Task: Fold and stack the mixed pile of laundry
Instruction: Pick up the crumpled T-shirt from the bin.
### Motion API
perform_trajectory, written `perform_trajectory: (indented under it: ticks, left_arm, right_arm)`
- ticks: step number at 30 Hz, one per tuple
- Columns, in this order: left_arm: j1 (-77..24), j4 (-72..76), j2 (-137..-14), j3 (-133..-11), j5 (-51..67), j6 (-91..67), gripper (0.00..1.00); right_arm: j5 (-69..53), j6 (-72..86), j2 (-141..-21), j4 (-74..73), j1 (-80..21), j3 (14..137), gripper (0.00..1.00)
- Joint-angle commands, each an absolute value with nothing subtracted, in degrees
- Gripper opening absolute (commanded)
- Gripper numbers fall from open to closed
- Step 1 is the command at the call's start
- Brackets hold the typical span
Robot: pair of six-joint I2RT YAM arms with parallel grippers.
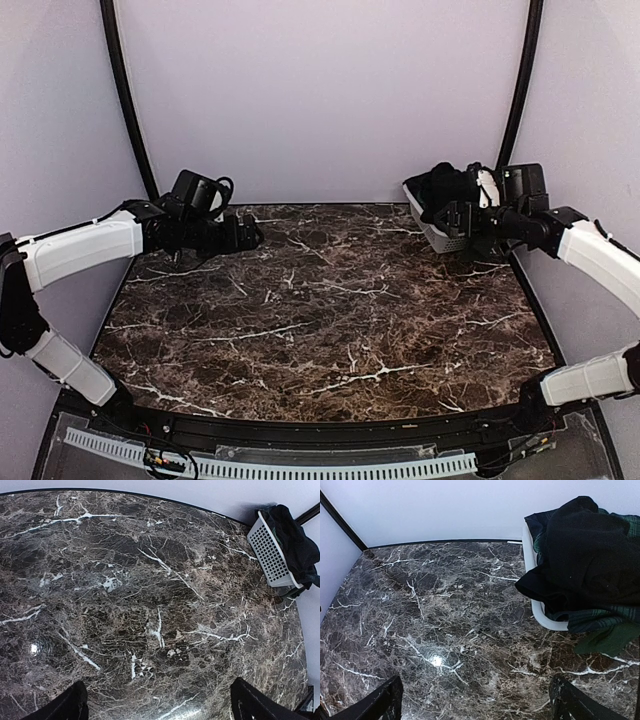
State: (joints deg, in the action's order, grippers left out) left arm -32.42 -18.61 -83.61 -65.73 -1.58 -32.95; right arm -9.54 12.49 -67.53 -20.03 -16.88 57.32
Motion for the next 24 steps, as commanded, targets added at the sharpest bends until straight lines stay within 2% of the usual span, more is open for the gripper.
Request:
perform_trajectory:
  ticks: [1,13,24]
  left_arm:
    - [-32.75,-21.89,-81.09,-65.72,-4.93,-31.28,0.99]
    - [-32.78,-22.35,-82.37,-69.93,-5.31,-27.98,0.99]
    - [-32.78,-22.62,-80.65,-68.33,-6.76,-27.55,0.99]
  right_arm:
    - [-4.49,8.18,-70.49,-19.65,-17.25,63.75,0.98]
    - [-2.43,2.79,-97.36,-29.52,-9.76,96.71,0.98]
    - [2.06,2.0,-116.81,-35.3,-8.69,112.64,0.97]
